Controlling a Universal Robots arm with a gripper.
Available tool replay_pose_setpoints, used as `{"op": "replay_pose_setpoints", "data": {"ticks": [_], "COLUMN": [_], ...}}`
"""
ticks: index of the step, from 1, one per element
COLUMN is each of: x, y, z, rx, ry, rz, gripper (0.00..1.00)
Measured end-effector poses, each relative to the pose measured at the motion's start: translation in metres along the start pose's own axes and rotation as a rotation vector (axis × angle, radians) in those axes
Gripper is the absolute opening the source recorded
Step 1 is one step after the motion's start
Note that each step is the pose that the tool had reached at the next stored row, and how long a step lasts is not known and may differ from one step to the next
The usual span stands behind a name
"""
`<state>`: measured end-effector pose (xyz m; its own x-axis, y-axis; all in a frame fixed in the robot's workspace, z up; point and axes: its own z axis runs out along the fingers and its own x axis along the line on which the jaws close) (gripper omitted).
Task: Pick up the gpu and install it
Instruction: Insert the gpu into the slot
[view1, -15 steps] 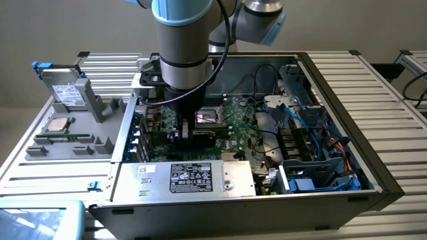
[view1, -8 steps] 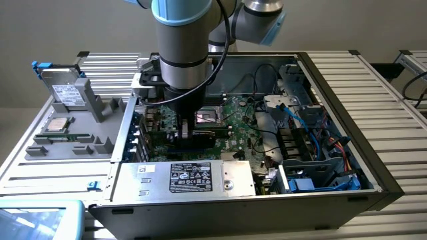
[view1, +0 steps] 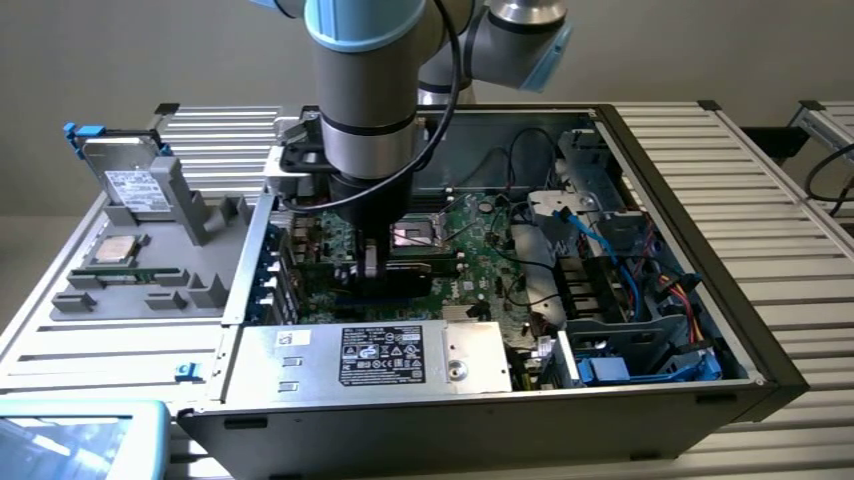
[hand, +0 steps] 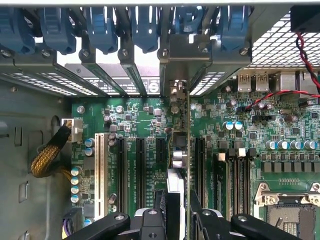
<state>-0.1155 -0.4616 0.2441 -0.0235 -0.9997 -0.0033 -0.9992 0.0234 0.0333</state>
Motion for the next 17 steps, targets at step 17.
{"op": "replay_pose_setpoints", "data": {"ticks": [17], "x": [0.0000], "y": [-0.0014], "z": [0.0015], "rx": [-0.0073], "ry": [-0.0001], "rz": [0.012], "gripper": [0.28]}}
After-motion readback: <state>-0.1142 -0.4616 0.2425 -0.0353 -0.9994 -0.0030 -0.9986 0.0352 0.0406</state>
